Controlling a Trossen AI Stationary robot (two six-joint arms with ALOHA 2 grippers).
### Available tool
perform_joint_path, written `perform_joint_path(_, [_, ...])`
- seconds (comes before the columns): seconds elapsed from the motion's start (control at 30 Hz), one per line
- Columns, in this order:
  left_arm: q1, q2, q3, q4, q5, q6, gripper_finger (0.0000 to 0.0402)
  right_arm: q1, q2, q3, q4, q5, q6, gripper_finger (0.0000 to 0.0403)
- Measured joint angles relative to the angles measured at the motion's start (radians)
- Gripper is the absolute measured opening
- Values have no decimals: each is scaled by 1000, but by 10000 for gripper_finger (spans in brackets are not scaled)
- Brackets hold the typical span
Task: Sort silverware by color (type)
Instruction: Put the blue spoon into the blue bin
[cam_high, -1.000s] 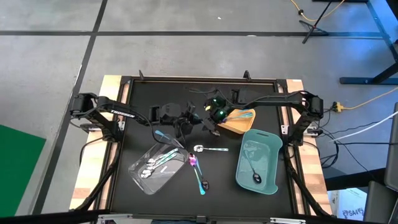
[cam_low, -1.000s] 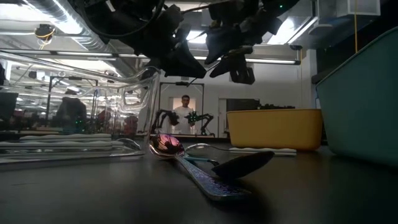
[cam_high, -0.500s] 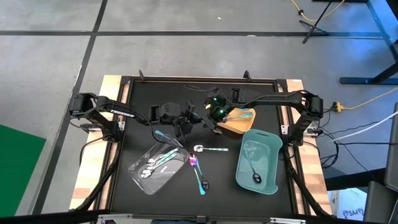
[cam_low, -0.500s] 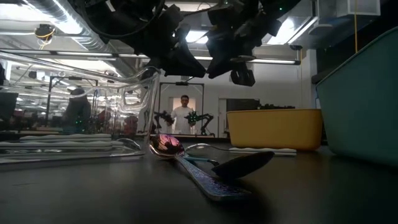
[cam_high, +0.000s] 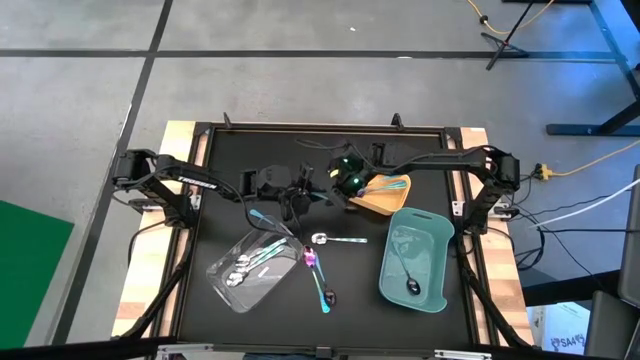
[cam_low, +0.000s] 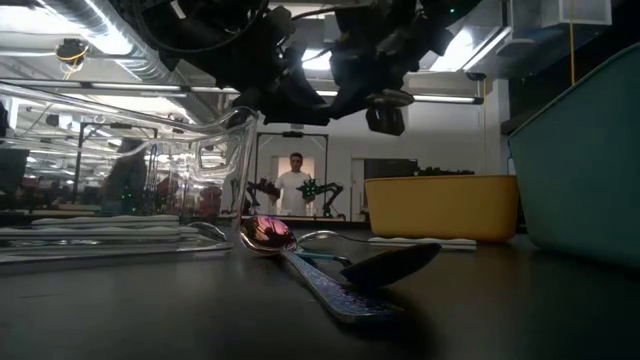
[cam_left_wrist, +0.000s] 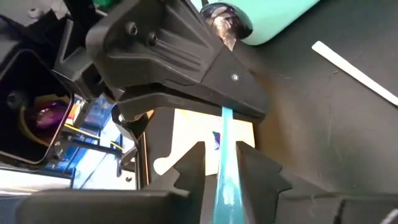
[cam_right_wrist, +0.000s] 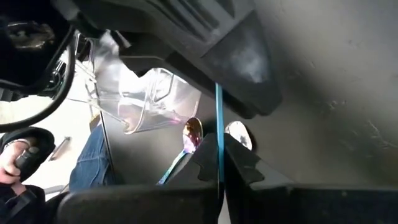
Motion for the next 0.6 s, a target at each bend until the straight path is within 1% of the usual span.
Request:
perform_joint_path(0.13, [0,0,0,0,-6,-2,96,0,0,0,-38,12,0,0])
perform_joint_path(0.23, [0,0,0,-1,-33,-2,103,0,-9,-1,-94,47,0,0])
perform_joint_path(0.4, [0,0,0,-1,-90,-47,106,0,-65,-1,-185,123,2,0])
perform_joint_path(0.6, [0,0,-1,-10,-100,-79,106,18,-152,-2,-305,209,47,0])
